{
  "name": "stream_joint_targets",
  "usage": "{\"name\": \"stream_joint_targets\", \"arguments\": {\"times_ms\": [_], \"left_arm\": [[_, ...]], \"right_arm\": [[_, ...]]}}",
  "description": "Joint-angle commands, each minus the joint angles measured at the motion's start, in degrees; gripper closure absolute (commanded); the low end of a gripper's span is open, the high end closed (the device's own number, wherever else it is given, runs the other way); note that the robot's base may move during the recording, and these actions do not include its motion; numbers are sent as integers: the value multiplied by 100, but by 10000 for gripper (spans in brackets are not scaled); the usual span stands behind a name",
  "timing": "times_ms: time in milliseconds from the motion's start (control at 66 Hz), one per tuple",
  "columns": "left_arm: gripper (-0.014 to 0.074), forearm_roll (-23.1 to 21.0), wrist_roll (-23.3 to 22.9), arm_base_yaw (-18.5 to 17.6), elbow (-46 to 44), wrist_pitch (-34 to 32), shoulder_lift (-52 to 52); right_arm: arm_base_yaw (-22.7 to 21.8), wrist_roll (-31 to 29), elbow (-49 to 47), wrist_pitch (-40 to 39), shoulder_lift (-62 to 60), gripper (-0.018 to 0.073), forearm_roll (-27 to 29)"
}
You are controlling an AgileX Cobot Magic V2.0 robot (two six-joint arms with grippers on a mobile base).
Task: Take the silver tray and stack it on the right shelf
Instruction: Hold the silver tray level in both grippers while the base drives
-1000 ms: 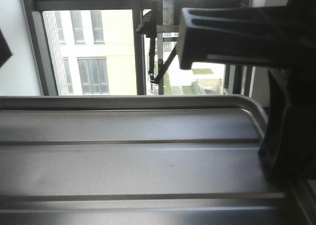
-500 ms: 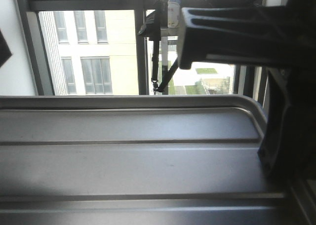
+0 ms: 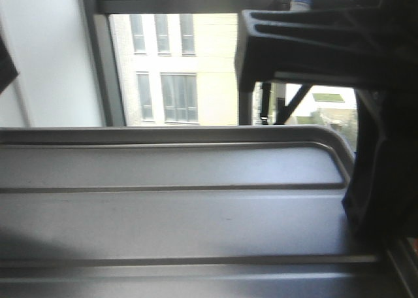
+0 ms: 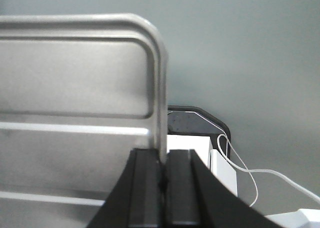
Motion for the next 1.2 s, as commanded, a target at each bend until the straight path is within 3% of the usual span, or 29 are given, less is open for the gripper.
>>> {"name": "stream_joint_targets", "arguments": {"times_ms": [0,1182], "left_arm": [[695,281,63,-19,-109,552,-106],[694,271,63,-19,-109,552,-106]], "right_arm": [[-29,-27,-102,389,-142,496,-351],[-29,-27,-102,395,-142,496,-351]]}}
